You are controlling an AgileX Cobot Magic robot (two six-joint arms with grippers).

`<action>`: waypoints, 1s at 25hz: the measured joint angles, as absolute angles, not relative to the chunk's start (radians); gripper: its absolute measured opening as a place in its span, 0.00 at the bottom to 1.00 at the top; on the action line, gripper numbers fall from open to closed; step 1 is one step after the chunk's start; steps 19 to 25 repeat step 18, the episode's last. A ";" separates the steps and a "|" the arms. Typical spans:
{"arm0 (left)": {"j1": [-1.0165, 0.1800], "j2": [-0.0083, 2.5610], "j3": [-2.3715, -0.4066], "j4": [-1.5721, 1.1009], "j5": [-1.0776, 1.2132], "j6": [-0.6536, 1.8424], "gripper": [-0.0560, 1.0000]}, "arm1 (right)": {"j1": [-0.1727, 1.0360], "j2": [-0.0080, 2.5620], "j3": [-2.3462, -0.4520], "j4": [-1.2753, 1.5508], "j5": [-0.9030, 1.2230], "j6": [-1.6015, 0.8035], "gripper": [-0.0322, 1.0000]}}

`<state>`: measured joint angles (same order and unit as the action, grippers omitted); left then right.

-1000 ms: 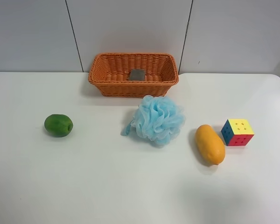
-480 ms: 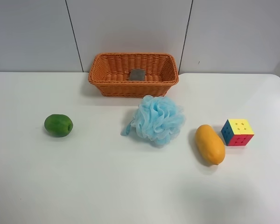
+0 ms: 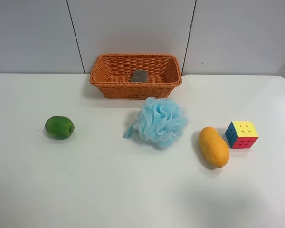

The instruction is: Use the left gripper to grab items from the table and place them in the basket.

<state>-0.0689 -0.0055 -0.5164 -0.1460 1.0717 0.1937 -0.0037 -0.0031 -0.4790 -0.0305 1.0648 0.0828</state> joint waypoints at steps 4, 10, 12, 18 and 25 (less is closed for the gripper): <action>-0.069 -0.005 -0.516 -0.146 1.072 0.196 0.99 | -0.004 -0.003 -0.479 -0.031 1.065 0.083 0.99; -0.069 -0.005 -0.516 -0.146 1.072 0.196 0.99 | -0.004 -0.003 -0.479 -0.031 1.065 0.083 0.99; -0.069 -0.005 -0.516 -0.146 1.072 0.196 0.99 | -0.004 -0.003 -0.479 -0.031 1.065 0.083 0.99; -0.069 -0.005 -0.516 -0.146 1.072 0.196 0.99 | -0.004 -0.003 -0.479 -0.031 1.065 0.083 0.99; -0.069 -0.005 -0.516 -0.146 1.072 0.196 0.99 | -0.004 -0.003 -0.479 -0.031 1.065 0.083 0.99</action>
